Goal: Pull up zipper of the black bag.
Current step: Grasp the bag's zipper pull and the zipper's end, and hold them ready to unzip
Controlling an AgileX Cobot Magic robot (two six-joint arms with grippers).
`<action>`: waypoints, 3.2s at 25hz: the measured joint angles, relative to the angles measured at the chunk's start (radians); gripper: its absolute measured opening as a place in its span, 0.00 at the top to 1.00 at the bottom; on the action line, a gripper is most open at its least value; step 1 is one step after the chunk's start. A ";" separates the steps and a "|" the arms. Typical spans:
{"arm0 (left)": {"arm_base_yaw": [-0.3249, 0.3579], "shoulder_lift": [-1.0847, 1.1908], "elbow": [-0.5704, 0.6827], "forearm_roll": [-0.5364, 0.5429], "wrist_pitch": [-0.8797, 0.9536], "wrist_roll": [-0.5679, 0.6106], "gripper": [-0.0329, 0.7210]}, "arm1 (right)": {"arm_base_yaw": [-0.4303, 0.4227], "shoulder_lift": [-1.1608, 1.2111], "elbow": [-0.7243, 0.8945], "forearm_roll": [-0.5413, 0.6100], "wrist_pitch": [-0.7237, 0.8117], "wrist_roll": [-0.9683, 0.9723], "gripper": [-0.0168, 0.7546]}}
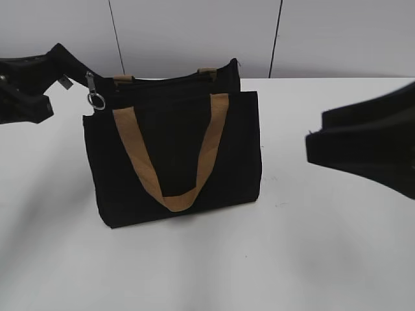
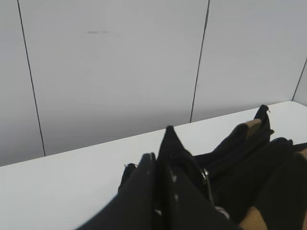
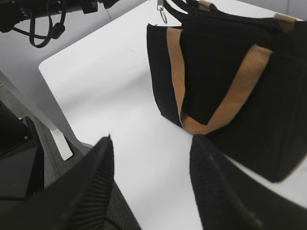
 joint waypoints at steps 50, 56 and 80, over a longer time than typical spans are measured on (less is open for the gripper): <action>-0.004 -0.004 0.000 0.002 0.003 -0.003 0.95 | 0.451 1.073 -0.831 0.145 -0.220 -0.244 0.70; -0.004 -0.004 0.000 0.002 0.004 -0.003 0.95 | 0.451 1.073 -0.831 0.180 -0.232 -0.244 0.70; -0.004 -0.004 0.000 0.002 0.014 -0.003 0.95 | 0.451 1.067 -0.835 0.088 -0.233 -0.195 0.98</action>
